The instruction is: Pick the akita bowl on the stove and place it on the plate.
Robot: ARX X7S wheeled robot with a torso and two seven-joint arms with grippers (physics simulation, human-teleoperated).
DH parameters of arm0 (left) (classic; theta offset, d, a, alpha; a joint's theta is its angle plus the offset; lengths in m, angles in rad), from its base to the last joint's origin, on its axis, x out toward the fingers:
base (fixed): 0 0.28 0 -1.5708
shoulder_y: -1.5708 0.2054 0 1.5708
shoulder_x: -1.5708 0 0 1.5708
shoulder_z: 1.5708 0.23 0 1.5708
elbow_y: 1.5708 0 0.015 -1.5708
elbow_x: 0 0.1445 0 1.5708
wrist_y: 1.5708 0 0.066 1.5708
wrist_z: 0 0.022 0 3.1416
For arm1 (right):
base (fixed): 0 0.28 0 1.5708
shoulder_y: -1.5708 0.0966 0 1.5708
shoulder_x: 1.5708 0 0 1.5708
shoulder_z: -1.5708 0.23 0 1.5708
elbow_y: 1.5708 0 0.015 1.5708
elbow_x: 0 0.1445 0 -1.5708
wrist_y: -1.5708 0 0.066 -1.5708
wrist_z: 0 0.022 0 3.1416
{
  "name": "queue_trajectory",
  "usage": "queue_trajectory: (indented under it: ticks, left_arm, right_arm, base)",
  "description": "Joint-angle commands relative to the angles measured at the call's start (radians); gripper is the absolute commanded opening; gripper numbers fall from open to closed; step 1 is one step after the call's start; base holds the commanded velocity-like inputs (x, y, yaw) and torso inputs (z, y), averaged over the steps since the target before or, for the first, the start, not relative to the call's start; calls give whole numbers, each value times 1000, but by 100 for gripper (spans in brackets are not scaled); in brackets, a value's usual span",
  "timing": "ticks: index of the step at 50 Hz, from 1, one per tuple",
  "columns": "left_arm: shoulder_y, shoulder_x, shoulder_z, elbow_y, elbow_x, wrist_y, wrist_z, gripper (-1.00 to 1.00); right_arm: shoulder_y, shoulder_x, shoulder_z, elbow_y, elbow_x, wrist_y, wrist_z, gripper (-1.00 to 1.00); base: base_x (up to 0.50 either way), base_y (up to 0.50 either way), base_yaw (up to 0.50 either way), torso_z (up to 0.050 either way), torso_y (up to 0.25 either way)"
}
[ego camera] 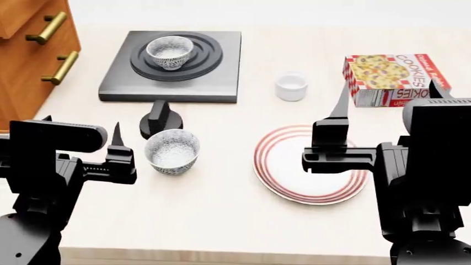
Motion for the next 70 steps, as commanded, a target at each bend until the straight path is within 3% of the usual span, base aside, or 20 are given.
queue_trajectory:
  ticks: [1,49,70]
  left_arm:
    - [-10,-3,3,3,-9,-7,-2,100]
    - [-6,-18,30,17,-23,2,-15,100]
    - [-8,-23,39,12,-29,10,-21,100]
  right_arm:
    - [-1,0,3,2,8,0,2,100]
    - [-4,9,-1,10,29,-13,16,100]
    - [1,16,-6,-2,40,5,26,100]
  base:
    - [0,-109,0,0,0]
    - [0,-189,0,0,0]
    - [2,-9,0,0,0]
